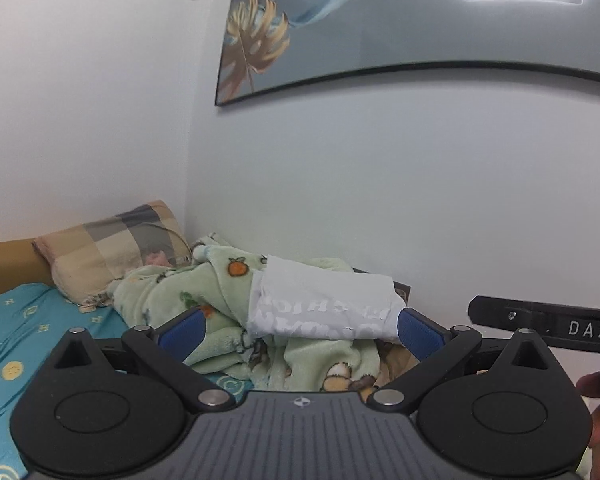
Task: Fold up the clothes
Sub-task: 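Release the folded T-shirt on the blanket and withdraw both grippers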
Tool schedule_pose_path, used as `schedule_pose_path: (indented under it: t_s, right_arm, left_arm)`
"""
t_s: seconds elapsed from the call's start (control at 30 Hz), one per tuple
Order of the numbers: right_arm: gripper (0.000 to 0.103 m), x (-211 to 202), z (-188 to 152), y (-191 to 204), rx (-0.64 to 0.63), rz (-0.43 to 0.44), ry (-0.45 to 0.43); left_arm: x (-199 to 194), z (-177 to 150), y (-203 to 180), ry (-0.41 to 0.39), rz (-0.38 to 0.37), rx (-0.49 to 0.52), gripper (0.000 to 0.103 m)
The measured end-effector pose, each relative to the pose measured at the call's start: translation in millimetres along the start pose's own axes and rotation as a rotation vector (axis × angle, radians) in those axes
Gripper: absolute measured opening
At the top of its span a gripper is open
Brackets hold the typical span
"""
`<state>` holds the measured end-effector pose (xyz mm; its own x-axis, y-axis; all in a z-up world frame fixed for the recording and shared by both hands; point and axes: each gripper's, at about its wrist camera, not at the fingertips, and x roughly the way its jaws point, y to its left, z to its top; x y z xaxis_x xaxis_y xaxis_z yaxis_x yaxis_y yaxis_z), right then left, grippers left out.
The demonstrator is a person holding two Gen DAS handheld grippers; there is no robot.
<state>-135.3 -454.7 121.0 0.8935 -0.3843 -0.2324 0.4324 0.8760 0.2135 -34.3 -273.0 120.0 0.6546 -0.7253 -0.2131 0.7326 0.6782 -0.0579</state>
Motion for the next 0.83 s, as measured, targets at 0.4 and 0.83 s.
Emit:
schedule_pose_path:
  t_s: [0.4, 0.83]
  right_arm:
    - [0.088, -62, -48, 41, -0.124, 0.006, -0.113]
    - [0.088, -60, -53, 40, -0.107, 0.003, -0.097]
  left_arm:
    - [-108, -33, 4, -0.107, 0.083, -0.017, 0.103]
    - [-117, -41, -4, -0.093, 0.087, -0.003, 0.103]
